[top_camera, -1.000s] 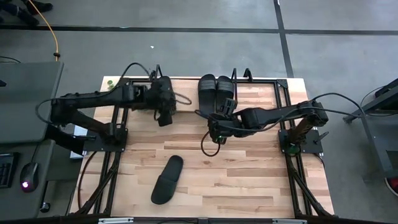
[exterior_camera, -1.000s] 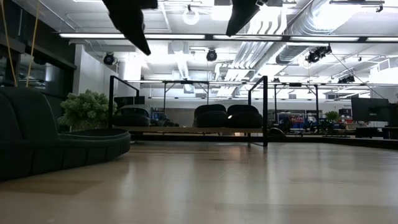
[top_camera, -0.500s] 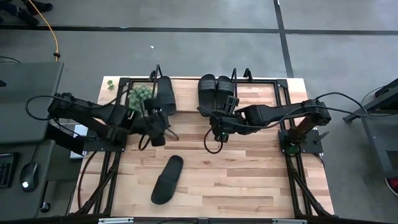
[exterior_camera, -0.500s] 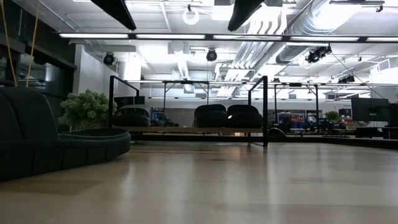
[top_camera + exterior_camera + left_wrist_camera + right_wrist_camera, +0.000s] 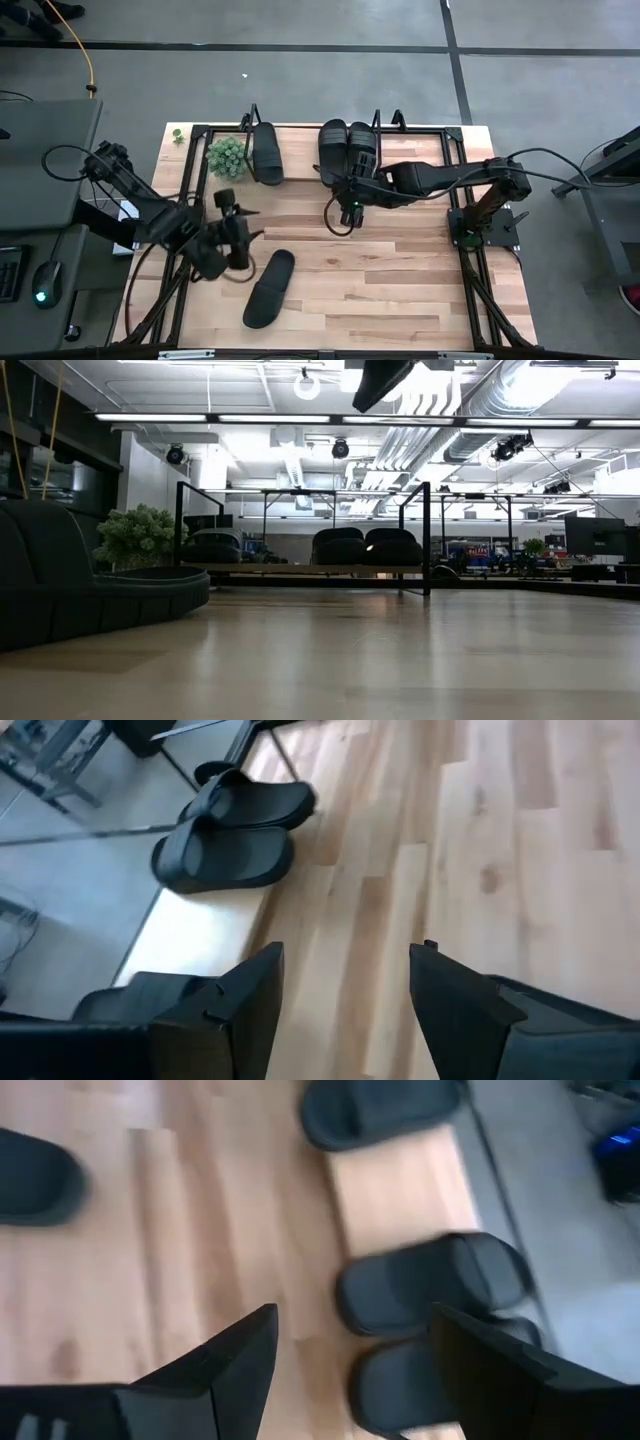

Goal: Pick and place slides into the shelf
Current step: Put the black slide on the shelf

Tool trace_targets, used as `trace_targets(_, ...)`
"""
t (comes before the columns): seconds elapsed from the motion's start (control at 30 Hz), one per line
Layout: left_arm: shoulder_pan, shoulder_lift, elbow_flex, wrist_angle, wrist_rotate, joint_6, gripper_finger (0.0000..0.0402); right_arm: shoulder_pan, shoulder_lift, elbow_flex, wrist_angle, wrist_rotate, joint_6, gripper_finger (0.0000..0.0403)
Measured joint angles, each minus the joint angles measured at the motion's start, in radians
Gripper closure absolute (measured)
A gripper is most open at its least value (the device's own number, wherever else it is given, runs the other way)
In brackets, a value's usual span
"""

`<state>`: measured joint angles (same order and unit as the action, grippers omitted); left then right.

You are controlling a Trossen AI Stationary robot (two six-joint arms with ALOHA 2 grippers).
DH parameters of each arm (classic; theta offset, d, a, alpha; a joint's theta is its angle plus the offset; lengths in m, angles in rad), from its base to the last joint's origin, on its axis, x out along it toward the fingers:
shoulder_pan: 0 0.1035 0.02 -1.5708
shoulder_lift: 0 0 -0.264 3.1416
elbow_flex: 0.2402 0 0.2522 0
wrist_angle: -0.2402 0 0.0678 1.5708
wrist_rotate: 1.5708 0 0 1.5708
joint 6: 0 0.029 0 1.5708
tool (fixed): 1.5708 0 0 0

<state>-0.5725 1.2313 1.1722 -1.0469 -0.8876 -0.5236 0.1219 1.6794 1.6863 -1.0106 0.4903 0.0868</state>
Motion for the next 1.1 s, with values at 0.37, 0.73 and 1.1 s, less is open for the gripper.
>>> trace_targets(0.37, -0.229, 0.031, -0.050, 0.018, -0.072, -0.176, 0.0202, -0.004, -0.007, -0.258, 0.427, -0.304, -0.112, 0.0155)
trace_targets(0.73, -0.281, 0.140, -0.050, 0.082, -0.053, -0.186, 0.0202, 0.020, -0.007, -0.546, 0.750, -0.306, 0.062, 0.0155)
trace_targets(1.1, -0.280, 0.214, -0.050, 0.139, 0.063, -0.120, 0.0243, 0.082, -0.008, -0.547, 0.889, -0.296, 0.094, 0.0155)
